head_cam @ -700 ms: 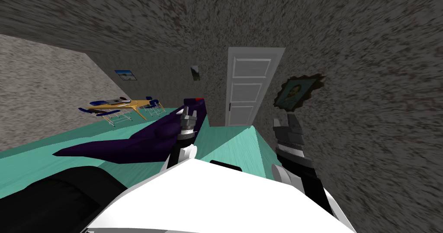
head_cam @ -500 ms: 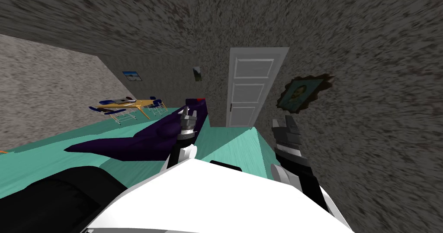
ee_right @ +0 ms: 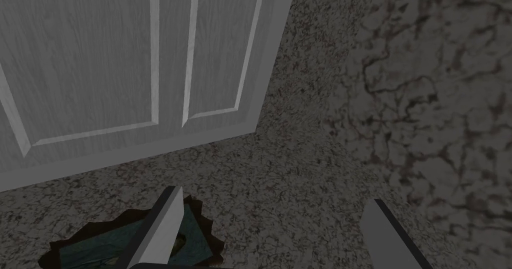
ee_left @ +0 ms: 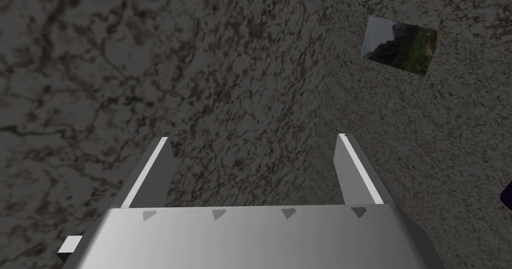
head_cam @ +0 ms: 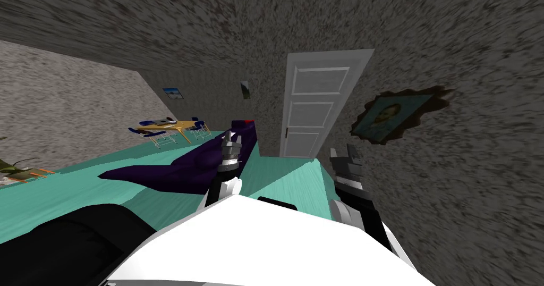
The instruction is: Pull the door open
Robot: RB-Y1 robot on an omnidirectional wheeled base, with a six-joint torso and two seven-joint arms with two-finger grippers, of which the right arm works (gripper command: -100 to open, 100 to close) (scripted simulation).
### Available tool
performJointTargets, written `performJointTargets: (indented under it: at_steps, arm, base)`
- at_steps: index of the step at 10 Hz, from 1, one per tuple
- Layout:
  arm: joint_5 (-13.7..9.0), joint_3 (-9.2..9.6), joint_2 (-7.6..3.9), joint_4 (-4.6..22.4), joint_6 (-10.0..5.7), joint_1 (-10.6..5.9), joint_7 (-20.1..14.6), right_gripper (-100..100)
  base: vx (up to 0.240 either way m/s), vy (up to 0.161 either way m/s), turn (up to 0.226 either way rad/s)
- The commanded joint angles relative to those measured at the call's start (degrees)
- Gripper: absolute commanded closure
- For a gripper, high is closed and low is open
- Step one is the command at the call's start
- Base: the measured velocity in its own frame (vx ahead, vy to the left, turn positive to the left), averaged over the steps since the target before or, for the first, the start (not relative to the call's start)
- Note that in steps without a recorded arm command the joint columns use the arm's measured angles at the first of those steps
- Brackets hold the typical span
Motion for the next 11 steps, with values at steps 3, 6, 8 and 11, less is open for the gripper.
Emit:
performJointTargets:
  at_steps: [3, 6, 8, 11]
  arm:
    - [-2.0, -0.02, -0.55, 4.6, -1.44, -1.28, -3.7, -100]
    - [-3.8, -0.17, -1.03, 8.6, -2.42, -2.59, -7.1, -100]
    - [-5.1, -0.28, -1.34, 11.4, -3.11, -3.50, -9.4, -100]
    - [-7.2, -0.46, -1.74, 15.9, -4.24, -5.00, -13.3, -100]
  base:
    - [0.089, -0.019, 0.105]
    - [0.088, -0.015, 0.127]
    - [0.096, -0.020, 0.121]
    - [0.089, -0.022, 0.135]
